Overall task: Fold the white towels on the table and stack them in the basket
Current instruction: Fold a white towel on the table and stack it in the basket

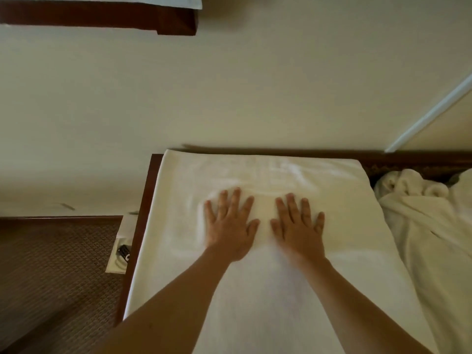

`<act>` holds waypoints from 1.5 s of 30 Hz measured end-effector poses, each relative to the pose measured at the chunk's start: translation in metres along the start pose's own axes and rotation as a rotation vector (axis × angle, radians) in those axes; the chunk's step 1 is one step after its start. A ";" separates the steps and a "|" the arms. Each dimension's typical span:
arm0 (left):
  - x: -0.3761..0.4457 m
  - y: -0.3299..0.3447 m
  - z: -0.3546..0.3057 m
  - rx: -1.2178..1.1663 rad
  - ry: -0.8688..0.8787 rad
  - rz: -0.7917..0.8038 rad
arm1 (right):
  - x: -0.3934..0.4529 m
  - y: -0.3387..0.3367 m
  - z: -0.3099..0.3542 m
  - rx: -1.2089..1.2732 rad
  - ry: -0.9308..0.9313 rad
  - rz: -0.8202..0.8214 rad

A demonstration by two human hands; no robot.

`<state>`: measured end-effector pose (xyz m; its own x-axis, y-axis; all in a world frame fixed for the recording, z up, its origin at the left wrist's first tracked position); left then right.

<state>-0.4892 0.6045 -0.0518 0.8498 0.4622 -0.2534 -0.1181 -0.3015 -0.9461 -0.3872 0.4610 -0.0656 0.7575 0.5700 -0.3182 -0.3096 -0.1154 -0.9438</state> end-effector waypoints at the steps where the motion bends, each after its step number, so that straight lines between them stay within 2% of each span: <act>1: 0.014 -0.004 0.024 0.001 -0.052 -0.012 | 0.015 -0.006 -0.015 0.001 0.050 -0.005; 4: 0.047 -0.025 0.100 -0.008 -0.209 -0.056 | 0.047 -0.024 -0.061 0.028 0.204 -0.022; 8: 0.075 -0.049 0.173 -0.045 -0.354 -0.084 | 0.074 -0.032 -0.058 -0.014 0.186 -0.034; 15: 0.076 -0.059 0.205 -0.153 -0.576 -0.125 | 0.095 -0.039 -0.038 0.048 0.109 -0.008; 17: 0.074 -0.066 0.188 -0.166 -0.583 -0.180 | 0.093 -0.067 -0.050 0.211 0.115 -0.177; 19: 0.081 -0.068 0.139 -0.155 -0.411 -0.224 | 0.090 -0.100 -0.095 0.344 0.256 -0.422; 21: 0.090 -0.060 0.071 -0.144 -0.163 -0.185 | 0.094 -0.113 -0.155 0.408 0.487 -0.537; 23: 0.099 -0.043 -0.005 -0.124 0.066 -0.101 | 0.107 -0.101 -0.221 0.554 0.747 -0.440; 26: 0.110 -0.028 -0.087 -0.062 0.235 -0.038 | 0.130 -0.052 -0.271 1.089 0.951 -0.176; 28: 0.122 -0.021 -0.117 -0.038 0.244 -0.013 | 0.141 -0.028 -0.270 1.455 0.918 -0.004; 31: 0.143 -0.017 -0.142 -0.028 0.193 0.000 | 0.148 -0.031 -0.266 1.643 0.781 0.094; 33: 0.156 -0.015 -0.150 -0.012 0.149 0.004 | 0.151 -0.043 -0.274 1.678 0.718 0.065; 36: 0.167 -0.010 -0.148 -0.030 0.071 0.005 | 0.158 -0.063 -0.287 1.807 0.595 -0.077; 38: 0.167 -0.008 -0.146 -0.017 0.041 -0.018 | 0.164 -0.079 -0.297 1.717 0.537 -0.223; 41: 0.169 -0.006 -0.149 0.014 0.030 -0.024 | 0.172 -0.110 -0.309 1.154 0.513 -0.452; 43: 0.172 -0.006 -0.152 0.018 0.022 -0.015 | 0.177 -0.120 -0.298 0.856 0.456 -0.468; 45: 0.174 -0.007 -0.152 0.022 0.015 -0.022 | 0.178 -0.124 -0.289 0.781 0.434 -0.472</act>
<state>-0.2625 0.5599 -0.0585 0.8601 0.4556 -0.2293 -0.1105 -0.2726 -0.9558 -0.0486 0.3417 -0.0311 0.9953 0.0566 -0.0792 -0.0961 0.6987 -0.7089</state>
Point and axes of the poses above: each hand's wrist, its own x-axis towards the middle knuckle, its own y-axis out of the palm, z = x × y, the point moved 10 cm from there along x, towards the middle knuckle, and after that the axes turned 1 degree about -x, right-handed, at the moved point
